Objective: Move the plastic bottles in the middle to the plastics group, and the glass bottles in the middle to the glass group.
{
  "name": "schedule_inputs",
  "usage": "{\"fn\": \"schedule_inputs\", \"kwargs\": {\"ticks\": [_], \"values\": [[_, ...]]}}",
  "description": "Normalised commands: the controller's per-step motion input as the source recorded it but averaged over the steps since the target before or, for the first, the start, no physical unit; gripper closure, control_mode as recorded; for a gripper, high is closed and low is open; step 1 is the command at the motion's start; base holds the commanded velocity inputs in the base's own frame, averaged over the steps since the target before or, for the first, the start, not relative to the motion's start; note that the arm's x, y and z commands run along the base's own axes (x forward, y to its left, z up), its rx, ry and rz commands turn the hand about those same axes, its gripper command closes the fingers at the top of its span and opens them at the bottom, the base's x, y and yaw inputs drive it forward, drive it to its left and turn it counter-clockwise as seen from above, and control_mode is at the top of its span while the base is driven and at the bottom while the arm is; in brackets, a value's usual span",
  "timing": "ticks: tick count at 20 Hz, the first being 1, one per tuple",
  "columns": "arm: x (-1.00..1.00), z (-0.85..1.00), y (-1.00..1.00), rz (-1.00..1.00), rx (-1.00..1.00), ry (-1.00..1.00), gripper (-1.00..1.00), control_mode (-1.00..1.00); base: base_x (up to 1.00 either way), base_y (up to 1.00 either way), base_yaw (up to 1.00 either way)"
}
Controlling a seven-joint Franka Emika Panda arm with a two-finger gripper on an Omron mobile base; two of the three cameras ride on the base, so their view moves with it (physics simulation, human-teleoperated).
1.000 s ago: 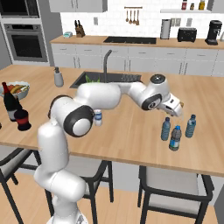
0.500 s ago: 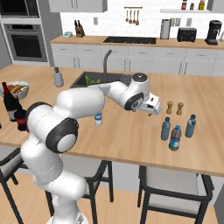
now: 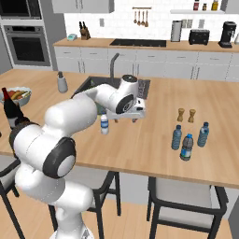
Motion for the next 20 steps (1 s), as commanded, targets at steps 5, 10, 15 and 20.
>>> {"fn": "schedule_inputs", "kwargs": {"ticks": [5,10,15,20], "values": [[-0.45,0.25,0.97,0.21,-0.19,-0.19,-1.00,-1.00,0.00,0.00,0.00],[0.03,0.06,0.97,0.02,-0.08,-0.04,-1.00,-1.00,0.00,0.00,0.00],[0.13,0.00,0.58,-0.02,0.00,-0.02,-1.00,-1.00,0.00,0.00,0.00],[0.09,0.00,0.10,-0.20,0.01,-0.04,-1.00,-1.00,0.00,0.00,0.00]]}}
